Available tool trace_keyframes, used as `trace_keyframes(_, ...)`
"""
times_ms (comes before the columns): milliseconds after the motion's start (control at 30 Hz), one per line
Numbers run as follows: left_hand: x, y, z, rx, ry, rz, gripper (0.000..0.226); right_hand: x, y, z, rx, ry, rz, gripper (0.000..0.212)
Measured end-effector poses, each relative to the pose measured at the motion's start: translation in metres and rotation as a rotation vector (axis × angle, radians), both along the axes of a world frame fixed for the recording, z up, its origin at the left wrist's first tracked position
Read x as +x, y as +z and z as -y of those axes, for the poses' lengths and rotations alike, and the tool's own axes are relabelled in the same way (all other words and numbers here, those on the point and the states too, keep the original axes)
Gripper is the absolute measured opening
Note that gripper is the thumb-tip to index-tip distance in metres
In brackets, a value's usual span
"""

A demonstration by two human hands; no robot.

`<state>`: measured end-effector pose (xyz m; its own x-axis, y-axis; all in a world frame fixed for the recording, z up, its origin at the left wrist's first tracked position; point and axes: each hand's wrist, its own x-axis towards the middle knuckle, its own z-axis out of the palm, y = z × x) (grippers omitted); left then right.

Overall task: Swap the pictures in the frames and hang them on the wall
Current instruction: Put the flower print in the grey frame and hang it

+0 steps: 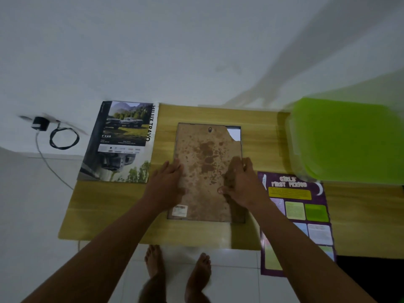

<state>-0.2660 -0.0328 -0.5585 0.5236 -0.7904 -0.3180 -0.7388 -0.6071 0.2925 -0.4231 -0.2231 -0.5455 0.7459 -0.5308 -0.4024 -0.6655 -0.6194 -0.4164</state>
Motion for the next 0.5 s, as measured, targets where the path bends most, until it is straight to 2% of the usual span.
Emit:
trace_keyframes(67,-0.004,0.0,0.005,-0.117,0.142,0.068,0.085,0.002,0.001,0.005,-0.066,-0.039,-0.019,0.114)
trace_keyframes(167,-0.004,0.004,0.015,-0.139,0.423,-0.055,0.093,0.008,-0.001,0.008,0.043,-0.152,-0.036,0.111)
trace_keyframes(267,-0.004,-0.002,0.017,-0.186,0.472,-0.22,0.083,0.012,-0.005,0.009,0.111,-0.232,-0.019,0.112)
trace_keyframes(367,-0.003,-0.004,0.016,-0.305,0.566,-0.319,0.063,0.012,-0.008,0.007,0.156,-0.274,0.009,0.113)
trace_keyframes(500,-0.002,-0.002,0.016,-0.362,0.636,-0.398,0.061,0.011,-0.011,0.008,0.186,-0.309,0.063,0.108)
